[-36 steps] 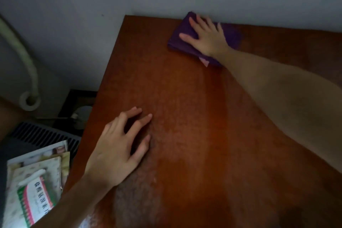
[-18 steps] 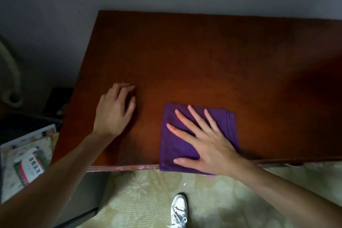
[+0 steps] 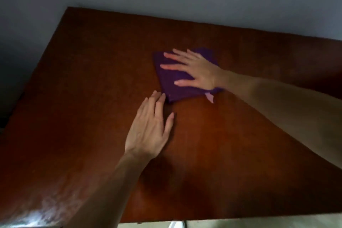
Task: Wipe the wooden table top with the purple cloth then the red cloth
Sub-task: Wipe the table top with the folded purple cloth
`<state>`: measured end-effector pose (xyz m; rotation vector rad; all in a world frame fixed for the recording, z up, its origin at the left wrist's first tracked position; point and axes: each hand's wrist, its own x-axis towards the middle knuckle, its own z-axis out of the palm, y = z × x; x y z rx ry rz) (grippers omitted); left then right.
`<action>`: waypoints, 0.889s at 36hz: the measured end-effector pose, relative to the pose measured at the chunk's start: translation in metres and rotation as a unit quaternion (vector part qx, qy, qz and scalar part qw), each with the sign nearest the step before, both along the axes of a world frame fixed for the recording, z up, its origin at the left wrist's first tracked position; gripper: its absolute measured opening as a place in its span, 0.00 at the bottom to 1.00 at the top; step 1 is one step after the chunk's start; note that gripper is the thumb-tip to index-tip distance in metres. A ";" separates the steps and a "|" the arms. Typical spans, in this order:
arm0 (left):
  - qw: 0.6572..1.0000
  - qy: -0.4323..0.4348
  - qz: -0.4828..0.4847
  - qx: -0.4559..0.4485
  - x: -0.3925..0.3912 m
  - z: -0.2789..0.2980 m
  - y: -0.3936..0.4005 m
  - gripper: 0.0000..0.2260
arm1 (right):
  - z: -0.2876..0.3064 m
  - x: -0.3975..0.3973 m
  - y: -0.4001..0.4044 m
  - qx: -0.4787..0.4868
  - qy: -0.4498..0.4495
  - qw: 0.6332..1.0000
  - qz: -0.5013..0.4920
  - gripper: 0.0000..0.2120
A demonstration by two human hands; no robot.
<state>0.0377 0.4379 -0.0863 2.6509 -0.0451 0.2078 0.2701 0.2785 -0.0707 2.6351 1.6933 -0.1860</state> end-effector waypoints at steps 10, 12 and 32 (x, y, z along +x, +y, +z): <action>0.996 0.033 -0.026 0.083 0.009 -0.004 -0.001 0.25 | 0.004 0.125 0.013 0.062 0.033 0.966 -0.249 0.30; 0.996 0.039 -0.026 0.080 0.010 -0.002 -0.002 0.25 | 0.002 0.128 0.013 0.073 0.028 0.957 -0.278 0.30; 0.997 0.006 -0.035 0.068 -0.001 0.009 -0.010 0.21 | -0.012 -0.277 -0.132 0.065 -0.013 0.965 -0.254 0.35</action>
